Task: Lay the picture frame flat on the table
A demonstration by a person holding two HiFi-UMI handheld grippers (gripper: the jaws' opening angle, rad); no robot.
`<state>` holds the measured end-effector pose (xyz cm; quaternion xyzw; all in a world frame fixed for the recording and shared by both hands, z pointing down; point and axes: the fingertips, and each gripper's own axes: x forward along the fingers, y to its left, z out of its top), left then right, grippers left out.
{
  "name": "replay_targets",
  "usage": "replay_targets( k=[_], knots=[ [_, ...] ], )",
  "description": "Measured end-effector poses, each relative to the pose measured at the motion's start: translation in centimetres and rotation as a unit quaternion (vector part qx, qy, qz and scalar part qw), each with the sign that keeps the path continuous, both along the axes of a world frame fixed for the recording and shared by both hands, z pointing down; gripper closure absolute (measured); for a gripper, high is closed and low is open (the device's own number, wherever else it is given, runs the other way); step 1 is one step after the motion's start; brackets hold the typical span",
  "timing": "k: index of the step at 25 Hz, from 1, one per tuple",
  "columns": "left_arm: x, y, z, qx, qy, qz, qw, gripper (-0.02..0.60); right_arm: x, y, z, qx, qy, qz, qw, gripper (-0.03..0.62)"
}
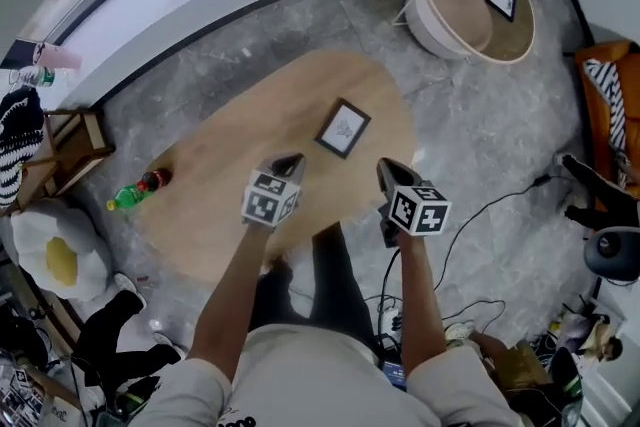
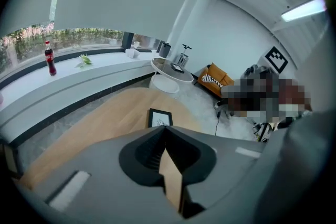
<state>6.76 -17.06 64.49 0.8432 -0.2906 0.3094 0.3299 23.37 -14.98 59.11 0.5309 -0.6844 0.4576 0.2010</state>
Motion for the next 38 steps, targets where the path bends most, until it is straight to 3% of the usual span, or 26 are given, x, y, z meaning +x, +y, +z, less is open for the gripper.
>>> replay_targets(
  k=[6, 10, 20, 28, 38],
  knots=[
    [-3.4, 2.4, -5.6, 0.040, 0.006, -0.001, 0.9992, 0.572, -2.4, 2.3, -6.0, 0.062, 0.075, -0.022, 0.995, 0.589],
    [-5.7, 3.9, -10.0, 0.080, 0.017, -0.008, 0.9966, 0.572, -4.0, 4.7, -10.4, 0.098, 0.095, -0.018, 0.990, 0.589],
    [-10.1, 7.4, -21.7, 0.183, 0.056, -0.020, 0.9813, 0.572, -7.7, 9.4, -22.9, 0.212, 0.137, -0.013, 0.968, 0.589],
    [-12.5, 11.6, -30.9, 0.274, 0.080, -0.009, 0.9584, 0.571, -10.2, 14.6, -31.9, 0.297, 0.165, -0.014, 0.940, 0.591],
    [-15.5, 14.8, -40.9, 0.375, 0.102, 0.006, 0.9213, 0.572, -12.7, 19.3, -41.0, 0.377, 0.192, -0.020, 0.906, 0.591]
  ],
)
